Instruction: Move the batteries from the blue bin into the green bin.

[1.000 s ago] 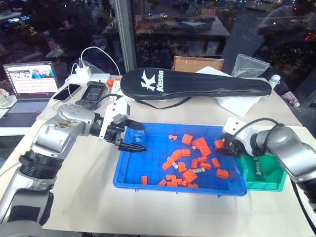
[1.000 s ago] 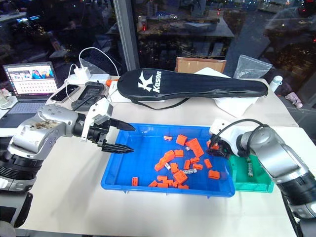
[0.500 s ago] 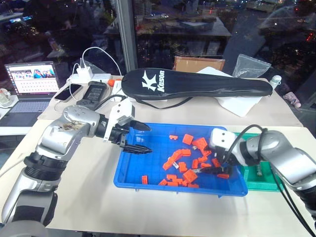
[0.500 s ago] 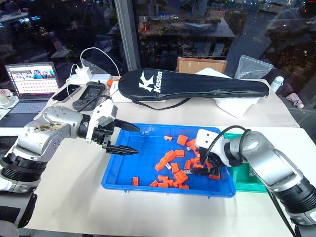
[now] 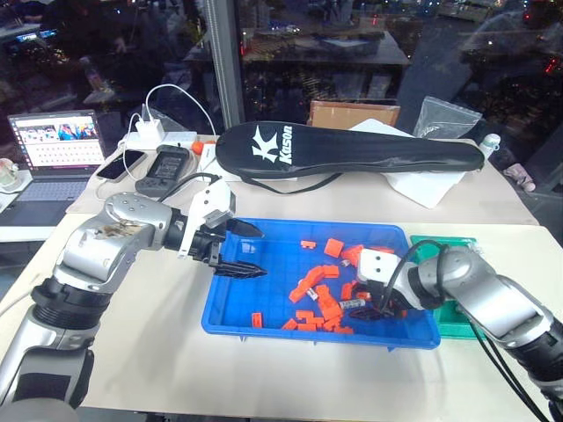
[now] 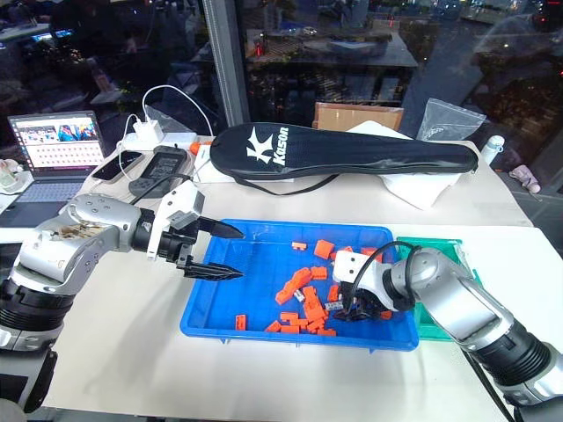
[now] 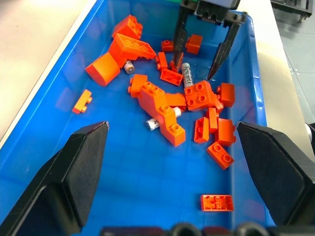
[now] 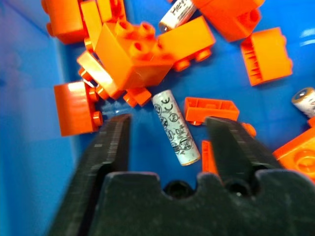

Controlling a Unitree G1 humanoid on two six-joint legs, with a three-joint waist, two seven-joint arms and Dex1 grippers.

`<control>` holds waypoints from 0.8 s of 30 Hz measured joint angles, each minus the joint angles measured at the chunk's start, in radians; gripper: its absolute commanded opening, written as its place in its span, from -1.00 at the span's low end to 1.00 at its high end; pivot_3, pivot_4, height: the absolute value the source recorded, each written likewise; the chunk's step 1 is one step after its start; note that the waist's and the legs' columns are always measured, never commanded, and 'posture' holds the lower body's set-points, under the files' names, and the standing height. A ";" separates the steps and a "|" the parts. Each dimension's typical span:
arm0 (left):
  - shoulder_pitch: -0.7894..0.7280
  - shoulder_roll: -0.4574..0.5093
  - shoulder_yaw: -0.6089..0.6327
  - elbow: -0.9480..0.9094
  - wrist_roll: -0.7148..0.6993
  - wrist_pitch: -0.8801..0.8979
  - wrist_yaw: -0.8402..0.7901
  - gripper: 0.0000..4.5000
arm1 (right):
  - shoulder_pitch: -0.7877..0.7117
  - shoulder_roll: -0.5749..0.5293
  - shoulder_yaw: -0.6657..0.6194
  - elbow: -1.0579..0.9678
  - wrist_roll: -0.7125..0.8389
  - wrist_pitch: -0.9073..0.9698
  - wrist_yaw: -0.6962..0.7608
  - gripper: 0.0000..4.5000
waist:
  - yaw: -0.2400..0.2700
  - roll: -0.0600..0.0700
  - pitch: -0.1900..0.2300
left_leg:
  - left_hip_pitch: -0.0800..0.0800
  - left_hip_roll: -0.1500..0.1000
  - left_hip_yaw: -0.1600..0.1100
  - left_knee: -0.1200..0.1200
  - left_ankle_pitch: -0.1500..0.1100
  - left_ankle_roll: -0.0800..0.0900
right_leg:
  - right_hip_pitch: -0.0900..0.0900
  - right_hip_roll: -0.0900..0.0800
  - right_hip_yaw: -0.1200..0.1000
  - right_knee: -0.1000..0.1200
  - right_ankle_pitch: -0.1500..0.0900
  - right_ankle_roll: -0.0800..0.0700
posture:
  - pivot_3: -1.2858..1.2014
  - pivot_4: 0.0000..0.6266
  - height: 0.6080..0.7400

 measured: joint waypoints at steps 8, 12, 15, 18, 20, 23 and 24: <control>0.000 0.000 0.000 0.000 0.000 0.001 -0.001 1.00 | 0.011 0.023 0.033 0.016 -0.033 -0.001 0.002 0.07 | -0.001 0.000 0.000 | 0.000 0.000 0.000 0.000 0.000 0.000 | 0.000 0.000 0.000 0.000 0.000 0.000 | 0.03 -0.52 0.86; -0.001 -0.002 -0.001 0.002 0.001 0.001 -0.001 1.00 | 0.020 0.053 0.035 0.067 -0.062 -0.033 -0.012 -0.05 | -0.001 -0.002 -0.001 | 0.003 0.000 0.000 0.000 0.000 0.000 | 0.002 0.000 0.000 0.000 0.000 0.000 | 0.03 -0.52 0.86; -0.001 -0.002 -0.001 0.002 0.001 0.001 -0.001 1.00 | 0.017 0.069 0.029 0.097 -0.077 -0.061 -0.023 -0.43 | -0.001 -0.002 -0.001 | 0.004 0.000 0.000 0.000 0.000 0.000 | 0.003 0.000 0.000 0.000 -0.001 0.001 | 0.03 -0.52 0.86; -0.001 -0.002 -0.001 0.001 0.001 0.001 -0.003 1.00 | 0.019 0.072 0.024 0.100 -0.078 -0.063 -0.022 -0.85 | -0.001 -0.002 -0.001 | 0.004 0.000 0.000 0.000 0.000 0.000 | 0.003 0.000 0.000 0.001 -0.001 0.001 | 0.03 -0.52 0.86; -0.001 -0.002 -0.001 0.001 0.001 0.001 -0.004 1.00 | 0.022 0.071 0.019 0.094 -0.078 -0.061 -0.019 -0.89 | 0.000 -0.002 -0.001 | 0.004 0.000 0.000 0.000 0.000 0.000 | 0.003 0.000 0.000 0.001 -0.001 0.001 | 0.03 -0.52 0.86; -0.001 -0.003 -0.001 0.002 0.000 0.000 -0.013 1.00 | 0.027 0.059 0.007 0.081 -0.073 -0.050 -0.012 -0.89 | 0.000 -0.002 -0.001 | 0.003 0.000 0.000 0.000 0.000 0.000 | 0.002 0.000 0.000 0.001 -0.001 0.001 | 0.03 -0.52 0.86; -0.001 -0.004 -0.001 0.003 -0.001 -0.001 -0.017 1.00 | 0.027 0.051 -0.002 0.074 -0.069 -0.042 -0.006 -0.89 | 0.000 -0.002 -0.001 | 0.002 0.000 0.000 0.000 0.000 0.000 | 0.002 0.000 0.000 0.001 -0.001 0.001 | 0.03 -0.52 0.86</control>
